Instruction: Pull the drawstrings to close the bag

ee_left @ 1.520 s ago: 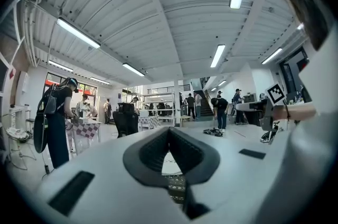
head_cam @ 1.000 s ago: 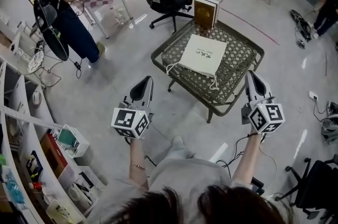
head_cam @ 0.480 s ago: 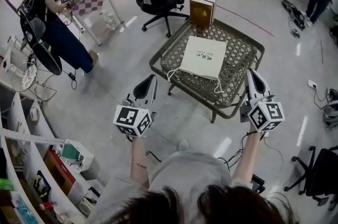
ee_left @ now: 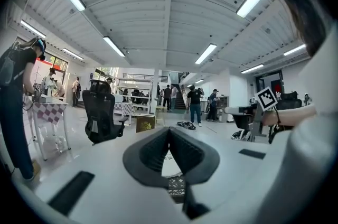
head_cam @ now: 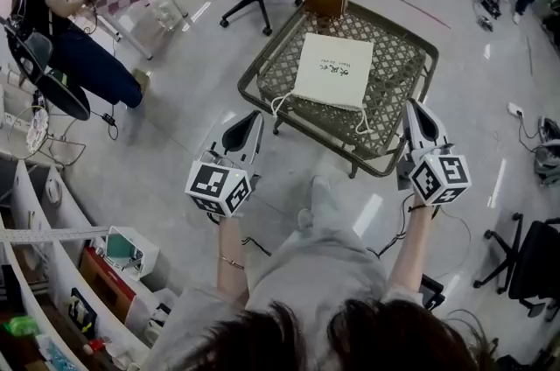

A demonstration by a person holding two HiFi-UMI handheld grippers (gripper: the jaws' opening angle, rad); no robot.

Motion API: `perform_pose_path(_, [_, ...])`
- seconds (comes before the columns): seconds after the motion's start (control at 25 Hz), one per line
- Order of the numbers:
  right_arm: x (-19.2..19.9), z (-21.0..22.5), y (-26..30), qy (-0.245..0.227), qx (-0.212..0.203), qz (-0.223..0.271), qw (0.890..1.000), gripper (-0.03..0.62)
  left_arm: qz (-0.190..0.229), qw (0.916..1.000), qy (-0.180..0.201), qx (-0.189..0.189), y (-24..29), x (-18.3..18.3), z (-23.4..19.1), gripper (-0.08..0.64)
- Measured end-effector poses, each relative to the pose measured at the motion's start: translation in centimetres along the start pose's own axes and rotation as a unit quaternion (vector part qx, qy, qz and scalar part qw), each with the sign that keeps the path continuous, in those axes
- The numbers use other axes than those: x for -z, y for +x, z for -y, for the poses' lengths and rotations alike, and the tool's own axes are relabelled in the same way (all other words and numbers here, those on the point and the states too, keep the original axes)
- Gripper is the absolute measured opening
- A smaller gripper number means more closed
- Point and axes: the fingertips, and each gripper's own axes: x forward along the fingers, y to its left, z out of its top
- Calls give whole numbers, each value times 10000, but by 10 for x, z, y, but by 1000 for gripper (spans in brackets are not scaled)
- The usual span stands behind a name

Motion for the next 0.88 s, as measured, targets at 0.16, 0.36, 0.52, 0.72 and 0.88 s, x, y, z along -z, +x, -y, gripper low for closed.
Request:
perform_pose_path(0.16, [11,11,20,31,52,-124,9999,20,-46,9998,-122,129,21,9,-10,23])
perform_pose_path(0.36, [11,26,51,88,59,-193,9998,20,-109,9994,-147,308,54,7,-23,23])
perform_pose_path(0.52, [12,38,79,170,-61,-248,9995,20,-179,9990,-142,395,85,7,-38,22])
perform_pose_path(0.72, [14,63,107,218,-54,-337,9992,20,-241,9978,-74,610,121,4,-48,22])
perform_pose_path(0.88, [16,79,126,198,-73,-473,9987,21,-283,9974,-73,654,144,3,-53,23])
